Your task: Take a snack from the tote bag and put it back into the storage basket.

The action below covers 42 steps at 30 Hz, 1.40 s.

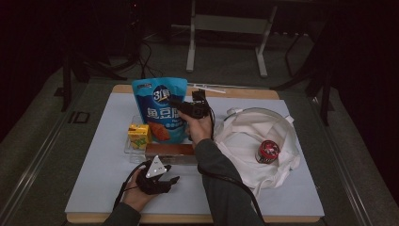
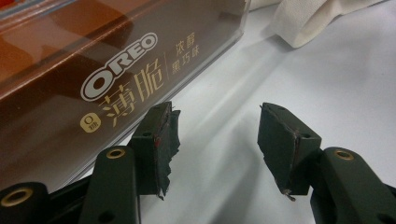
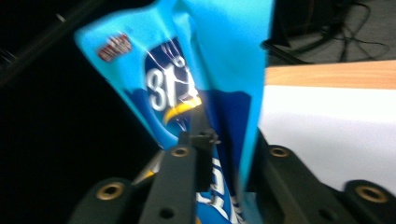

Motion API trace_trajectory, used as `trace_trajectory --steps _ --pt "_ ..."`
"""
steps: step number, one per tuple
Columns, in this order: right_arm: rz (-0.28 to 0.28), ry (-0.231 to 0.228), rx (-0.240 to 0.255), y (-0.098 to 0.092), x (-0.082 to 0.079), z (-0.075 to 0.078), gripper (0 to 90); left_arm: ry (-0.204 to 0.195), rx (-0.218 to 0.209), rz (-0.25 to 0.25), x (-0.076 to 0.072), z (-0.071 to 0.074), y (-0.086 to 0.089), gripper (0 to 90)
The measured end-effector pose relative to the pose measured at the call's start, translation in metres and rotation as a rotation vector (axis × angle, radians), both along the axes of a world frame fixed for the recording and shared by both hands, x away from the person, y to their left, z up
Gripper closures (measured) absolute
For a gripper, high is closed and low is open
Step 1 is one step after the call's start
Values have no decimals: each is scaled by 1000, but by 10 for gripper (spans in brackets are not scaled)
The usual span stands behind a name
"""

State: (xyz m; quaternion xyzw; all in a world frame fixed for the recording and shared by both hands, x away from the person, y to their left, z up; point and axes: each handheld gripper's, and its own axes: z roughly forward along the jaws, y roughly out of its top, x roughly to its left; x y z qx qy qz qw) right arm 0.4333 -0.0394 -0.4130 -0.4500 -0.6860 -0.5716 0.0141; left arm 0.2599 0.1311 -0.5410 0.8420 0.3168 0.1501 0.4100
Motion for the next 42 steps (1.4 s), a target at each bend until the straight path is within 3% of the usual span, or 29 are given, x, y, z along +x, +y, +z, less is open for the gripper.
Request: trace_trajectory --steps 2,6,10,16,20,24,33,36,42 --pt "21 6 -72 -6 0 1 681 0 2 1 0 0 0 461" --pt "62 0 -156 -20 -4 2 622 4 9 0 0 0 -1 460" --pt "105 -19 -304 -24 -10 -4 552 5 12 0 0 0 -1 460" --pt "120 -26 -397 -30 -18 -16 575 6 20 -6 1 0 -2 458" --pt "115 -39 -471 -22 -23 -20 633 5 22 -7 1 0 -2 457" --pt "96 -38 -458 -17 -24 -21 664 6 23 -8 1 0 -2 457" --pt "131 -37 -441 -1 -27 -25 678 10 28 -11 1 0 -2 455" --pt "113 -37 -435 3 -28 -26 673 9 28 -11 1 0 -2 455" --pt "129 -63 -497 1 -30 -23 621 11 22 -13 1 -1 -2 454"
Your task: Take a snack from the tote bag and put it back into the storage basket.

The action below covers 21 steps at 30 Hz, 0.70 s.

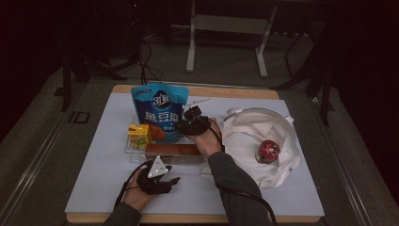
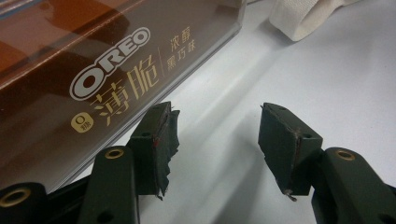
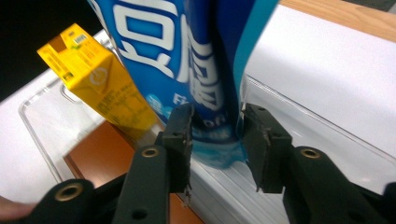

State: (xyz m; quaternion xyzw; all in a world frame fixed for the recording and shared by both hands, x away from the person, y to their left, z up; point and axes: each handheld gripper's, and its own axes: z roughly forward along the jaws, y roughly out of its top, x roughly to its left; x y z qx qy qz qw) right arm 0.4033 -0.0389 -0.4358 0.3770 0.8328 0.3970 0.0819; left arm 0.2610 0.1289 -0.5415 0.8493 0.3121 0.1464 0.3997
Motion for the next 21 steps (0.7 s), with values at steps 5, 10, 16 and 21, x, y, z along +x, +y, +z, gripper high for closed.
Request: trace_trajectory --steps 5,10,16,21 --pt "3 -3 -3 -9 -1 2 608 3 2 -1 0 0 0 453" --pt "9 -27 0 -19 -6 7 604 5 2 -1 0 0 0 453" --pt "26 -59 3 -26 -15 15 594 3 4 -1 0 0 0 452" --pt "53 -90 -13 -28 -25 22 589 5 4 -1 1 0 0 452"
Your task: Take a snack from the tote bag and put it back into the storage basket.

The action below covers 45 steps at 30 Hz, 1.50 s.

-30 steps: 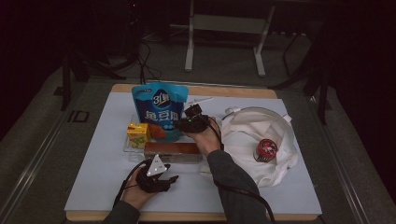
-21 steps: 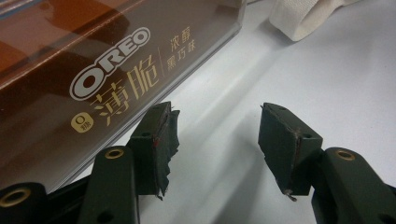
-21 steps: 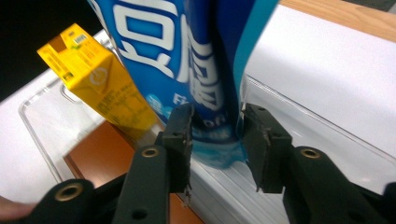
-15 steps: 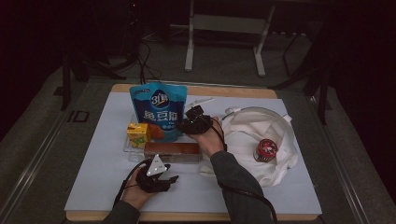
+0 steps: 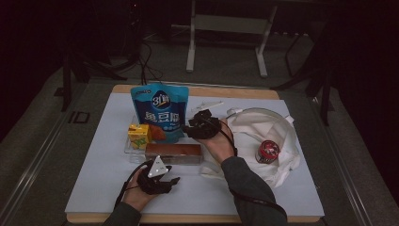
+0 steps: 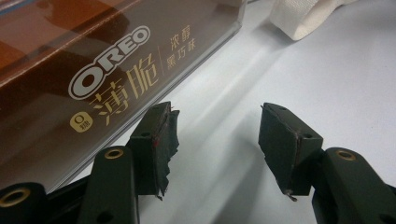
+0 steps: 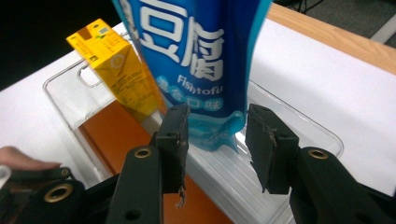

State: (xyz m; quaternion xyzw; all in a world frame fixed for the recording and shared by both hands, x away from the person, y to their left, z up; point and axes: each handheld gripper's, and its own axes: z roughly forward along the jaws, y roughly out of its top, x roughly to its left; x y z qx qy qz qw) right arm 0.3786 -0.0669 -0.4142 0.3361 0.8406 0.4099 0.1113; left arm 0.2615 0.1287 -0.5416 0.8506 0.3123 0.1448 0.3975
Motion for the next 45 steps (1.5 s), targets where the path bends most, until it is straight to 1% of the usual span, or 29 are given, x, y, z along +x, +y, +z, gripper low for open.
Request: trace_trajectory --steps 5,11,17,19,22,25,30,41,45 --pt "26 -23 -12 -4 -9 6 589 1 -1 0 0 0 0 452" --pt "44 -47 -6 -13 -19 15 589 1 -1 1 0 0 0 452" --pt "46 -67 0 -30 -28 23 589 1 2 1 0 0 0 452" --pt "52 -77 -8 -38 -31 24 600 1 1 0 0 0 0 451" --pt "47 -86 -34 -51 -33 24 624 2 -2 1 0 0 0 450" --pt "34 -91 -46 -64 -35 22 634 0 -1 2 0 0 0 448" --pt "4 -91 -31 -85 -39 21 641 -2 -4 6 0 0 0 448" --pt "-44 -103 -64 -111 -42 19 656 -2 -6 6 0 0 0 447" --pt "-62 -101 -62 -121 -42 19 710 -3 -8 7 0 0 0 443"
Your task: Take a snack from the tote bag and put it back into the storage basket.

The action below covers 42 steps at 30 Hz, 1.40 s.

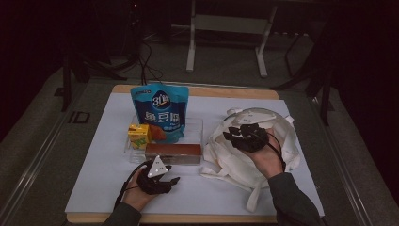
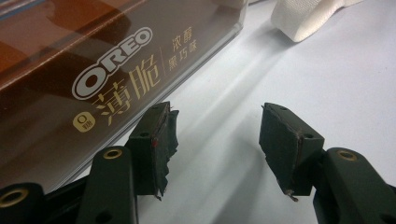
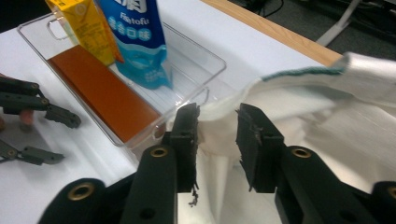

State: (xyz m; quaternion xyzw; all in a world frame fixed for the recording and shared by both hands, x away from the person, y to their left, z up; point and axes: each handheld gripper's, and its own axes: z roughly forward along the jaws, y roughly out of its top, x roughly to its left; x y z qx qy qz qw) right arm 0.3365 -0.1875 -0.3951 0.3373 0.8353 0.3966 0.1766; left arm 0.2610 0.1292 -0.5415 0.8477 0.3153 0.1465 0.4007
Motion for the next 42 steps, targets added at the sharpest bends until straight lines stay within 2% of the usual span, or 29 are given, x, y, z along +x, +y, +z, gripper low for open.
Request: trace_trajectory --steps 7,15,24,42 --pt "-31 4 -2 -13 0 -1 792 2 -2 2 0 0 0 443" --pt "-62 -13 -36 -24 -1 -1 895 1 -1 2 0 0 0 443" --pt "-92 -37 -75 -38 -3 1 900 3 -2 3 0 0 0 442" --pt "-155 -12 -124 -64 -7 -15 900 4 3 0 0 0 0 442"
